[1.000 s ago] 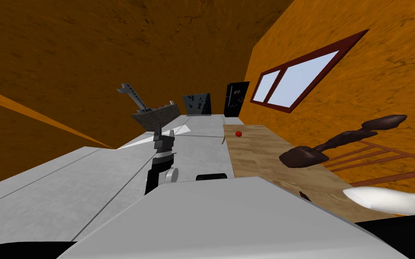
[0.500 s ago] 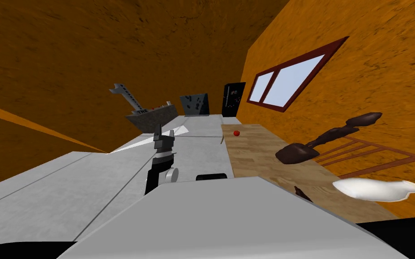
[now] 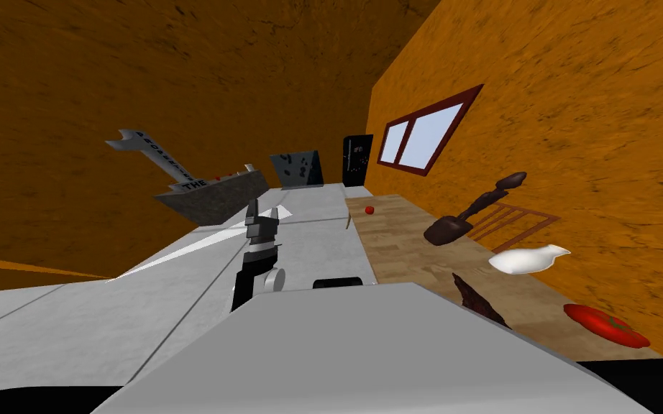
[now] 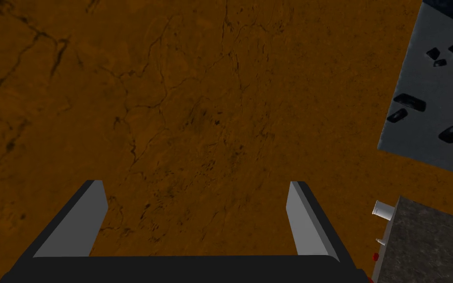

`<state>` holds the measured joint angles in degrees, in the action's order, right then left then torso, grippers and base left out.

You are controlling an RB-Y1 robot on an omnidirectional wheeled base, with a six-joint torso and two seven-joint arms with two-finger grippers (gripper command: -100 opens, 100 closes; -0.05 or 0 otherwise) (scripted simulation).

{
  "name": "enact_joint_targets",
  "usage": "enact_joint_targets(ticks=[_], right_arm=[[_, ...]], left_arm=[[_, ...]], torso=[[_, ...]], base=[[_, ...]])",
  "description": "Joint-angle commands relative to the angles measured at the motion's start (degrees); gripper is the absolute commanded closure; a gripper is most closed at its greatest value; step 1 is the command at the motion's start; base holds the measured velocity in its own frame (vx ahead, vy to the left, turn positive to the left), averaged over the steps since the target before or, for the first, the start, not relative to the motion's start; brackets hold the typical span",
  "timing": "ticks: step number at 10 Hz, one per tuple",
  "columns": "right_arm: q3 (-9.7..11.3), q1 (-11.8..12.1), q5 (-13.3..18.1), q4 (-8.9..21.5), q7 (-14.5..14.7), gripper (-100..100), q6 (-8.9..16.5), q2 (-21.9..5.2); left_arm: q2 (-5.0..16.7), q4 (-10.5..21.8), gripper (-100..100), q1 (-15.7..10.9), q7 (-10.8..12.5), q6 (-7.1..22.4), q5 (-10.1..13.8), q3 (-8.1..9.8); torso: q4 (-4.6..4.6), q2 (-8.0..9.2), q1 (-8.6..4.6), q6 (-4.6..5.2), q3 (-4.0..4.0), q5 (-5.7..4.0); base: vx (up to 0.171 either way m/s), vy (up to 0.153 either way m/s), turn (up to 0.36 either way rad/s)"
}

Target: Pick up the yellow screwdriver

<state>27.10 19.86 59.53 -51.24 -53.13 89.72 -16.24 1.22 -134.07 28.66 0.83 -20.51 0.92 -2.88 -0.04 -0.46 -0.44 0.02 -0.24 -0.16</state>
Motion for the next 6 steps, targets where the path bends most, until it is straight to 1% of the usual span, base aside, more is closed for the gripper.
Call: enact_joint_targets(ticks=[1, 2, 3, 4, 5, 6], right_arm=[[-0.21, -0.37, 1.2, 0.26, 0.26, 100, -1.59, -0.01], [-2.6, -3.58, 3.65, 3.58, 0.99, 100, -4.08, -0.29], [-2.6, -3.66, 4.94, 2.43, 0.99, 100, -5.08, -0.29], [-2.6, -3.66, 4.94, 3.58, 0.99, 100, -5.67, -0.29], [-4.98, -6.02, 7.49, 5.18, 1.73, 100, -7.74, -0.57], [-4.98, -6.94, 8.68, 6.31, 1.73, 100, -9.0, -0.57]], left_arm=[[0.0, 0.0, 0, 0.0, 0.0, 0.0, 0.0, 0.0], [0.0, 0.0, 0, 0.0, 0.0, 0.0, 0.0, 0.0], [0.0, 0.0, 0, 0.01, 0.0, 0.0, 0.0, 0.01], [0.0, 0.0, 0, 0.0, 0.0, 0.0, 0.0, 0.0], [0.0, 0.0, 0, -0.01, 0.0, 0.0, 0.0, 0.0], [0.0, 0.0, 0, 0.01, 0.0, 0.0, 0.0, 0.0]], torso=[[0.0, 0.0, 0.0, 0.0, 0.0, 0.0], [-0.01, 0.02, -0.1, -0.02, 0.01, -0.06], [-0.02, 0.03, -0.05, 0.08, 0.0, 0.01], [-0.01, 0.03, 0.05, 0.02, 0.01, -0.03], [-0.01, 0.05, -0.01, -0.05, 0.02, -0.04], [-0.02, 0.03, 0.06, 0.03, 0.01, 0.0]], base=[[0.008, 0.028, -0.06], [0.012, 0.05, -0.371], [0.011, 0.078, -0.278], [0.004, 0.056, -0.013], [0.01, 0.076, -0.272], [0.005, 0.088, -0.246]])
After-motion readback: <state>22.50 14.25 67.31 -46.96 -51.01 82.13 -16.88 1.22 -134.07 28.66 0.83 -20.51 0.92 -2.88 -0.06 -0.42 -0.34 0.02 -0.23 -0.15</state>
